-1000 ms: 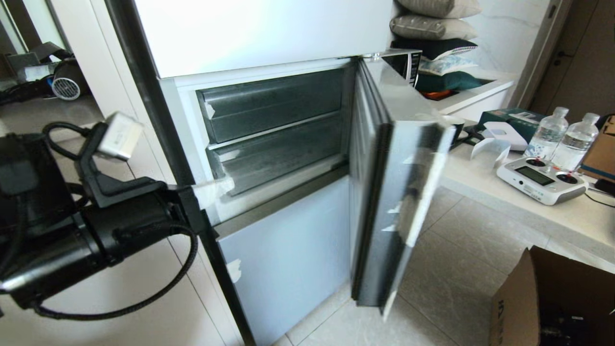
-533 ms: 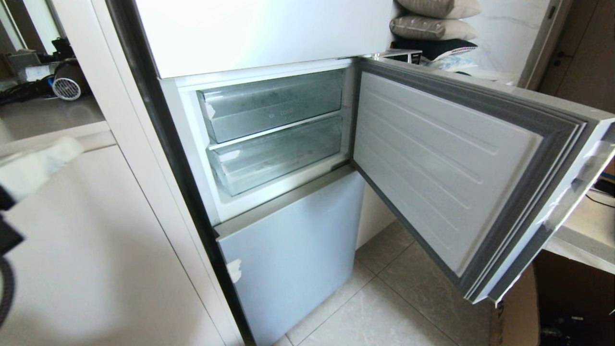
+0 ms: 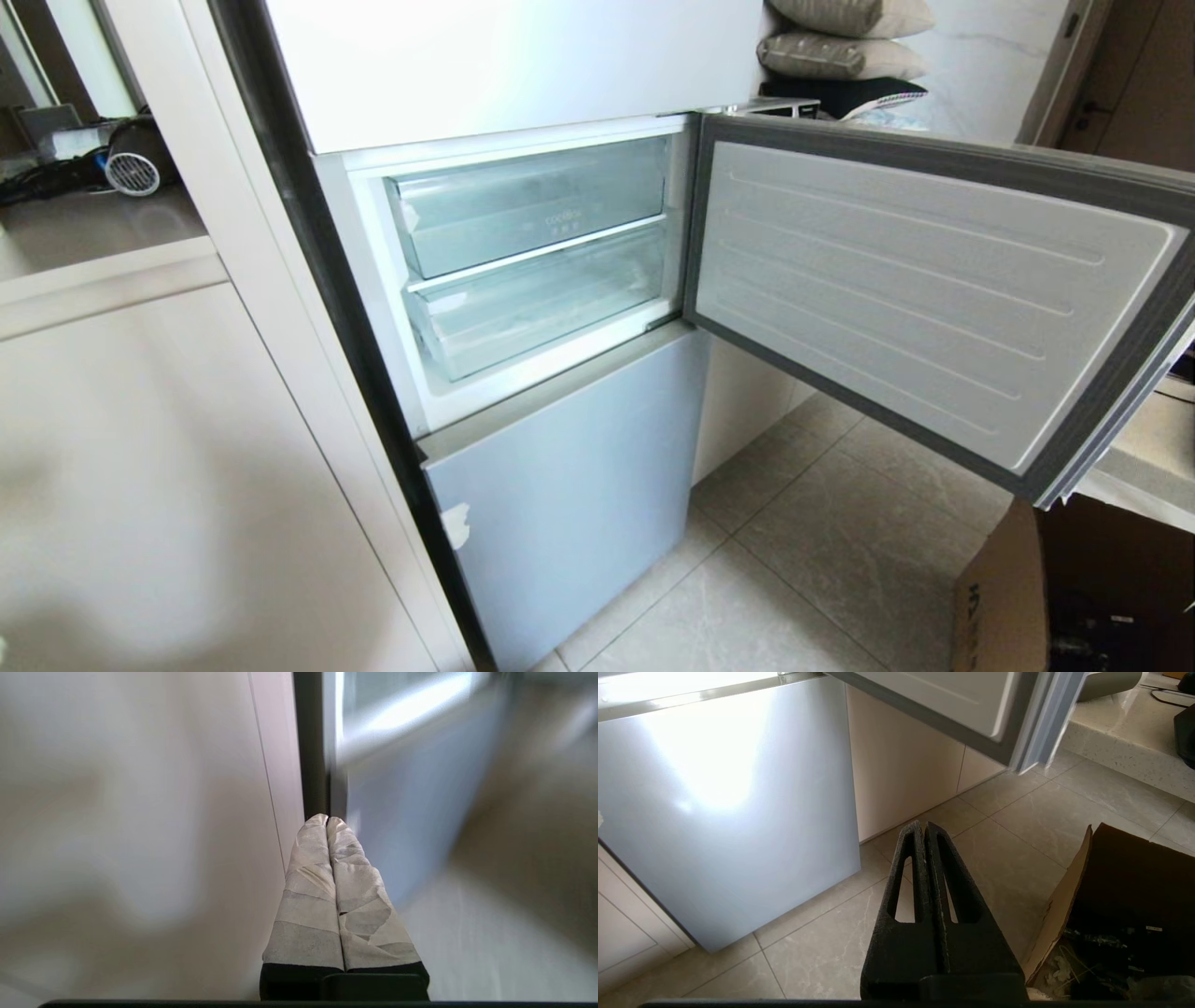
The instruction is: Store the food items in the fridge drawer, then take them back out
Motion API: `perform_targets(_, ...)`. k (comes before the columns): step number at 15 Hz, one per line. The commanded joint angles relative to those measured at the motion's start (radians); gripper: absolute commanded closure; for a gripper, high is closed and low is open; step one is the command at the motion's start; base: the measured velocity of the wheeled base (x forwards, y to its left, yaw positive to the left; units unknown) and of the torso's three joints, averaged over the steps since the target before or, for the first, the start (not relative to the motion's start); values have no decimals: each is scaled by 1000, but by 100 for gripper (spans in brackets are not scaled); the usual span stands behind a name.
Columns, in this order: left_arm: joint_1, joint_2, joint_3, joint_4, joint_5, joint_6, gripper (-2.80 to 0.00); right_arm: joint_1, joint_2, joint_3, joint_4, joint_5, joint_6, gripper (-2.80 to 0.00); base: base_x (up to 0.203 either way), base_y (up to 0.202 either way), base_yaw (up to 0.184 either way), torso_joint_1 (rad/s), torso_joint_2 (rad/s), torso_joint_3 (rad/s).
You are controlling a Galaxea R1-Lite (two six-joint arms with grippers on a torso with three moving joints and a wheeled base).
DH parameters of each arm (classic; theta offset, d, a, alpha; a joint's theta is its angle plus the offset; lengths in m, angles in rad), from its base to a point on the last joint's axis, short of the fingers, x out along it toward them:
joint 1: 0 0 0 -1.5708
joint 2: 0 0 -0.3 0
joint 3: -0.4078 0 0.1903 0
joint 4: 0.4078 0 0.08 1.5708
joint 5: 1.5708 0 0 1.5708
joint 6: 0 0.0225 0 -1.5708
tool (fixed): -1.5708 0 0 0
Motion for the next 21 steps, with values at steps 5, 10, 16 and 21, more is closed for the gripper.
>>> perform_targets(5,3,-57,194,224,45,93,0,0,0,0,0,1,-1,0,0,0,0,0,0,0)
perform_targets(10,-53,-59,198,211,-17,166,0,0,0,0,0,1,-1,0,0,0,0,0,0,0)
perform_targets(16,-188,-147,196,216,-15,155,0,0,0,0,0,1,-1,0,0,0,0,0,0,0)
perform_targets(21,-167,-343,204,205,-2,72,0,0,0,0,0,1,-1,0,0,0,0,0,0,0)
